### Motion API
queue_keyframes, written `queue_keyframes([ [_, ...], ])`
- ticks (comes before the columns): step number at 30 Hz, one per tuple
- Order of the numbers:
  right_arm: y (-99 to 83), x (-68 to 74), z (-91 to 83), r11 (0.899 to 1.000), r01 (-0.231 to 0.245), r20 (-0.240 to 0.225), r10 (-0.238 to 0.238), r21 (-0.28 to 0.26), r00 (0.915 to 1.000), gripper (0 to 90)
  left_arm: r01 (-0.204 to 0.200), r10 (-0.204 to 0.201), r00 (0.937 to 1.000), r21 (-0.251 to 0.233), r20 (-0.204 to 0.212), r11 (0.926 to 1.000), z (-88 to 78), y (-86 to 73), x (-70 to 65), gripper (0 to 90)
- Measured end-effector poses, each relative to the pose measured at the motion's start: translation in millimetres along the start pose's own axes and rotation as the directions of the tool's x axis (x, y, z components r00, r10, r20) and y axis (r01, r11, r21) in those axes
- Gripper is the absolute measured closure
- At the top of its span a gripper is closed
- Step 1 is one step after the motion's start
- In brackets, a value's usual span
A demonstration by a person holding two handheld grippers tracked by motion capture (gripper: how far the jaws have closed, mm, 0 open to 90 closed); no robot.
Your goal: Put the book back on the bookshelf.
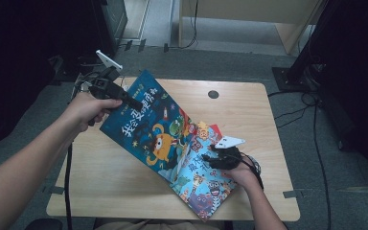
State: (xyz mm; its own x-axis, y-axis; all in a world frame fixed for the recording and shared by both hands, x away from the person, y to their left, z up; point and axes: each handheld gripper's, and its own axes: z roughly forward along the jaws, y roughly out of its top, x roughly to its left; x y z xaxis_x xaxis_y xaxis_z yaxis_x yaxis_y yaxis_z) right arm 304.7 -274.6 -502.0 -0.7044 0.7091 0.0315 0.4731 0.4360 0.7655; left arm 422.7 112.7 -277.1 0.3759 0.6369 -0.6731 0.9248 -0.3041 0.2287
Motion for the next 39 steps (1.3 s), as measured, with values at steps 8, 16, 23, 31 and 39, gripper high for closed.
queue_keyframes([
  [8,0.0,0.2,0.0,1.000,0.003,0.000,-0.003,0.001,1.0000,43.9,0.002,-0.002,0.9999,-0.011,-0.011,0.9999,-17.5,-4.8,3.7,82.3],
  [16,0.0,0.2,0.0,1.000,0.003,0.000,-0.003,0.001,1.0000,43.9,-0.003,0.003,0.9998,-0.007,-0.022,1.0000,-29.9,-11.6,5.9,82.4],
  [23,0.0,0.3,0.1,1.000,0.004,0.000,-0.004,0.001,1.0000,43.9,-0.015,0.015,0.9993,-0.007,-0.035,0.9999,-41.2,-24.4,4.7,82.4],
  [31,0.1,0.3,0.2,1.000,0.009,-0.007,-0.009,0.004,0.9999,41.0,-0.014,0.013,0.9991,-0.020,-0.041,0.9997,-54.4,-42.5,8.9,82.7],
  [39,1.5,-2.4,2.2,1.000,0.009,-0.032,-0.009,0.007,0.9994,33.0,-0.004,0.003,0.9980,-0.026,-0.062,0.9996,-67.3,-63.3,14.2,82.6],
])
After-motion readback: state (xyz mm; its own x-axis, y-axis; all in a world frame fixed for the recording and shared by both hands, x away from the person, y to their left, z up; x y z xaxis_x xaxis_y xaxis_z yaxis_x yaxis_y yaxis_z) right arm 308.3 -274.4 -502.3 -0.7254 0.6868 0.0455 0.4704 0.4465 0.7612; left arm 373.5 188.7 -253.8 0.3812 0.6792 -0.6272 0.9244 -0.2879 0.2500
